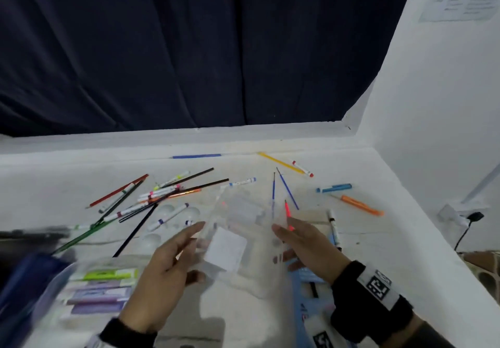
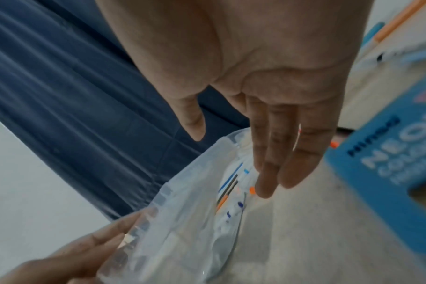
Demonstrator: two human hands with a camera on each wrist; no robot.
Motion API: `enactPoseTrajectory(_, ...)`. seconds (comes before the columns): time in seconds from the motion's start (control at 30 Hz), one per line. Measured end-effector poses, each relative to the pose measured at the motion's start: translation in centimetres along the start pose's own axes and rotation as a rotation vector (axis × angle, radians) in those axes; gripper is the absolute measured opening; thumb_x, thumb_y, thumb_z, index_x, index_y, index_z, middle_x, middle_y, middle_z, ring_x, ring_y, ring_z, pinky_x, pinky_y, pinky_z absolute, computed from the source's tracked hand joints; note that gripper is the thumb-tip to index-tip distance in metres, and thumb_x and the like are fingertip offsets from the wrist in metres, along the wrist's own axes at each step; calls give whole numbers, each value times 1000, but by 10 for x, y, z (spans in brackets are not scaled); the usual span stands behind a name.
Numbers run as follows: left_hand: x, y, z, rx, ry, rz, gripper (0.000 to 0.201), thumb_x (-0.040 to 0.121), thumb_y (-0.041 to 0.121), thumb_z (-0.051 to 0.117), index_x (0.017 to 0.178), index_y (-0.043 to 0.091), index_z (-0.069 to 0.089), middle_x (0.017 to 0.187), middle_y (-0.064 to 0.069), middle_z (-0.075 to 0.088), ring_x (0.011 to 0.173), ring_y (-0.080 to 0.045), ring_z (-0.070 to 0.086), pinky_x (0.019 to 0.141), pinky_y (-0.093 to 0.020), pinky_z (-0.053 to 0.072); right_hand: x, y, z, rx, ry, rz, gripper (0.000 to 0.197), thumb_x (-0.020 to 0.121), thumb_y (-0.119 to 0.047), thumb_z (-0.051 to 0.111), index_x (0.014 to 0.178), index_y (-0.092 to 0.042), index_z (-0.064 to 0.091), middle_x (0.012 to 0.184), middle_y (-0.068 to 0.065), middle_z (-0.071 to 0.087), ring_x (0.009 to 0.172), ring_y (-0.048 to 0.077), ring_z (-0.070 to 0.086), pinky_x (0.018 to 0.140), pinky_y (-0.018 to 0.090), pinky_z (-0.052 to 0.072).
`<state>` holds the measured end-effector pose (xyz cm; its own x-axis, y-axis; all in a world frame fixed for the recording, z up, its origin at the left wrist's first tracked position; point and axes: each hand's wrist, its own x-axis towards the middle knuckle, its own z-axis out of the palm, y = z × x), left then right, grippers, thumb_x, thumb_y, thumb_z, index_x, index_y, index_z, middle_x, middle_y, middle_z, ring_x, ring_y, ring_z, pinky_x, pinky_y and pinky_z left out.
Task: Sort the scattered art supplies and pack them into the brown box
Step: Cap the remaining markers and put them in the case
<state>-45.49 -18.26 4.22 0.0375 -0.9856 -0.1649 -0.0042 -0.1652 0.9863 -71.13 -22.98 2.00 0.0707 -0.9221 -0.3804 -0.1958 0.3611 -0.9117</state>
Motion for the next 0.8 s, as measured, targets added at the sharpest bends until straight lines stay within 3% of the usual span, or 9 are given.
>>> enactPoseTrajectory(0.13, -39, -30, -9, 45, -64, -82, 40, 98, -2, 53, 125, 25, 64, 97, -5, 71, 85, -19, 66, 67, -28, 56, -16, 6, 12, -97, -72, -1, 67, 95, -15, 63, 150, -9, 27, 118, 9, 51, 60, 8, 64, 58, 23, 53)
enactPoseTrajectory(0.23, -63, -35, -14, 108, -113, -86, 45, 92, -5, 63, 129, 20, 58, 99, -12, 73, 88, -23, 67, 72, -26, 55, -24, 8, 14, -43, -126, -22, 59, 97, -9, 58, 148, -14, 29, 129, 10, 48, 66, 24, 69, 68, 42, 56)
enactPoseTrajectory(0.3, -76, -34, -11, 114, -117, -91, 43, 91, -6, 63, 126, 18, 56, 98, -14, 74, 88, -21, 70, 73, -24, 55, -28, 6, 14, -47, -180, -62, 56, 98, -6, 54, 147, -19, 30, 128, 7, 53, 72, 27, 72, 67, 44, 55)
enactPoseTrajectory(0.43, -92, -33, -10, 286, -80, -40, 14, 98, 11, 58, 107, 14, 68, 94, -6, 75, 92, -19, 71, 75, -24, 50, -27, 0, 14, -153, -276, -150, 50, 98, 4, 45, 138, -26, 40, 124, 3, 60, 70, 29, 69, 60, 35, 52)
enactPoseTrajectory(0.5, -100, -35, -16, 425, -52, -19, 19, 98, 23, 58, 94, 18, 76, 93, 3, 76, 89, -15, 71, 75, -22, 50, -24, -1, 18, -217, -346, -185, 52, 98, 6, 41, 134, -31, 41, 125, 4, 59, 69, 29, 66, 55, 29, 48)
enactPoseTrajectory(0.6, -115, -33, -25, 570, -32, -11, 23, 97, 34, 59, 83, 30, 77, 84, 8, 75, 76, -13, 69, 75, -30, 53, -19, -1, 29, -360, -444, -241, 56, 97, 8, 36, 135, -33, 42, 121, 3, 60, 65, 28, 63, 52, 23, 43)
enactPoseTrajectory(0.67, -123, -32, -29, 647, -16, 60, 17, 97, 31, 61, 87, 35, 74, 87, 13, 72, 75, -11, 67, 67, -27, 52, -14, 2, 36, -454, -492, -267, 57, 96, 9, 36, 131, -35, 45, 116, 3, 60, 63, 28, 60, 50, 19, 41)
enactPoseTrajectory(0.73, -127, -35, -34, 784, -19, 206, 14, 96, 27, 64, 99, 40, 69, 98, 19, 66, 86, -3, 63, 66, -14, 45, -13, 1, 41, -539, -543, -281, 57, 95, 8, 36, 133, -33, 48, 114, 2, 62, 61, 26, 59, 51, 15, 41)
enactPoseTrajectory(0.8, -121, -41, -39, 977, -98, 303, 21, 96, 36, 60, 117, 41, 64, 118, 23, 55, 106, 6, 53, 84, -4, 37, -12, -1, 47, -617, -603, -298, 55, 96, 5, 38, 135, -31, 51, 113, 4, 64, 59, 21, 59, 57, 16, 45)
